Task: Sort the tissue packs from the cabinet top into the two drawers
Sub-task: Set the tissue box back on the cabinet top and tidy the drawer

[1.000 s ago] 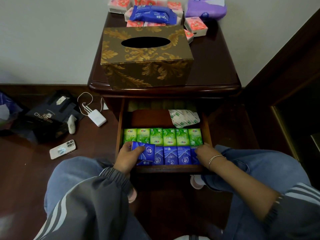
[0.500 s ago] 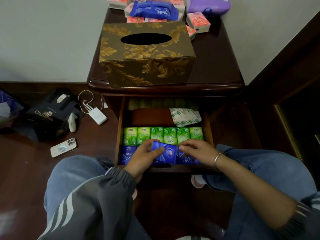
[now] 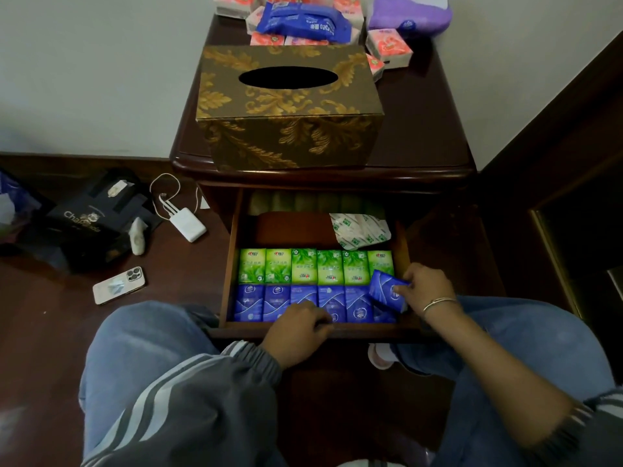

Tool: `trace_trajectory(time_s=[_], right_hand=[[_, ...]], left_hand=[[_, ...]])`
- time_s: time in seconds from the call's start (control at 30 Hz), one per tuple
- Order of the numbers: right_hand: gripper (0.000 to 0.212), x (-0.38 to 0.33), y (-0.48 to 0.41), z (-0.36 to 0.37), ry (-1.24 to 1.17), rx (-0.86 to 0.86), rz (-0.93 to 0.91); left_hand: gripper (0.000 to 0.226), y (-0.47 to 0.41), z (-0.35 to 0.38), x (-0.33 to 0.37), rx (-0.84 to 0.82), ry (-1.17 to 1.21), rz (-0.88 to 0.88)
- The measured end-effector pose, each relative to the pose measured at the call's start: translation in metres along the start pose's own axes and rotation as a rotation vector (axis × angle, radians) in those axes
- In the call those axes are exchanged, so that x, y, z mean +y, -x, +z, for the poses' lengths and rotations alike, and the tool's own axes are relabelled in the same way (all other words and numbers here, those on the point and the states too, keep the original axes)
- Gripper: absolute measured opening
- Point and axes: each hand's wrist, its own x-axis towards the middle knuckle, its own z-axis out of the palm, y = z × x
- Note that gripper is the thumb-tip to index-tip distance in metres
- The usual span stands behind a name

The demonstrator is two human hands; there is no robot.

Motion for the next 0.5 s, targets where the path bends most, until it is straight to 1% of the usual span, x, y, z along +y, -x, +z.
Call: trace_trajectory(time_s=[0.17, 0.33, 0.43, 0.5], right_hand=[[0.032, -0.013, 0.007, 0.020, 0.191, 0.004, -0.039], [0.027, -0.006, 0.014, 0.034, 0.477, -0.035, -0.068], [0.027, -0.005, 0.010, 0.034, 0.534, 0.005, -0.107], [0.025, -0.002, 0.005, 0.032, 0.517, 0.016, -0.185]], left_hand=[[0.025, -0.002, 0.000, -0.001, 0.001, 0.019, 0.009], [0.026, -0.002, -0.002, -0.002, -0.022, 0.029, 0.019], [0.025, -0.002, -0.002, -0.002, -0.020, 0.040, 0.011], [0.026, -0.001, -0.003, -0.002, -0.018, 0.042, 0.014]])
